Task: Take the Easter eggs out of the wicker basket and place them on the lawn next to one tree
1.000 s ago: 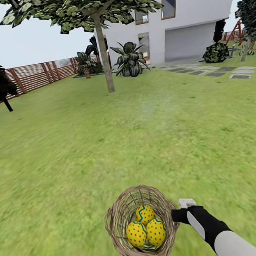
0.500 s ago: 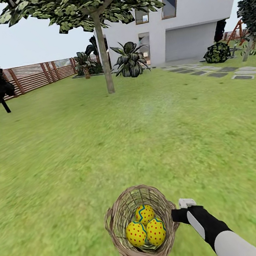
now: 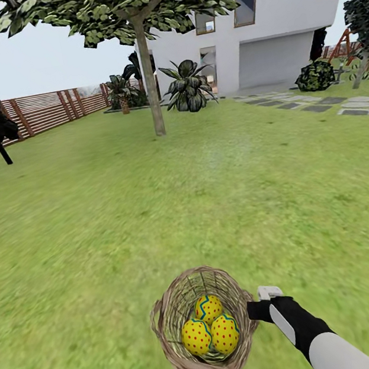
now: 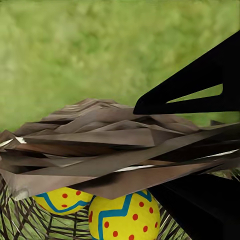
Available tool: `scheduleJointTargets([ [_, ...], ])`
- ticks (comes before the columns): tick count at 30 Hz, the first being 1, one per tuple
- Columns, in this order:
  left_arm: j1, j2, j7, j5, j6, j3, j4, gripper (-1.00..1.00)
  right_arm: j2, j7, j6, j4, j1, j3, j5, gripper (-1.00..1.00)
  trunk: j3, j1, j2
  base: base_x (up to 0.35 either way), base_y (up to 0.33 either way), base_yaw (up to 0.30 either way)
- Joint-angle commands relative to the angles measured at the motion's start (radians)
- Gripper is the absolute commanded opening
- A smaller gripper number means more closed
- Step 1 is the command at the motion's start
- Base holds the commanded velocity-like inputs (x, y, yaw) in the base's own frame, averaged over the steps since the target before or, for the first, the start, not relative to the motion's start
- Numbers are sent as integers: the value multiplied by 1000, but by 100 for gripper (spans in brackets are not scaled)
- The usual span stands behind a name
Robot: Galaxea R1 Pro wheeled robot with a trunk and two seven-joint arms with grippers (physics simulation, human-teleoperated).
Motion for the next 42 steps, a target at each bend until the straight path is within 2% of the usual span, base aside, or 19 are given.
scheduleJointTargets([
  [1, -1, 0, -7, -5, -3, 8, 1, 100, 1, 3, 6, -2, -1, -7, -12, -100, -1, 1, -1, 331, 108, 0],
  [42, -1, 0, -9, -3, -3, 8, 1, 100, 1, 4, 6, -4, -1, -7, -12, -100, -1, 1, -1, 317, 160, 0],
])
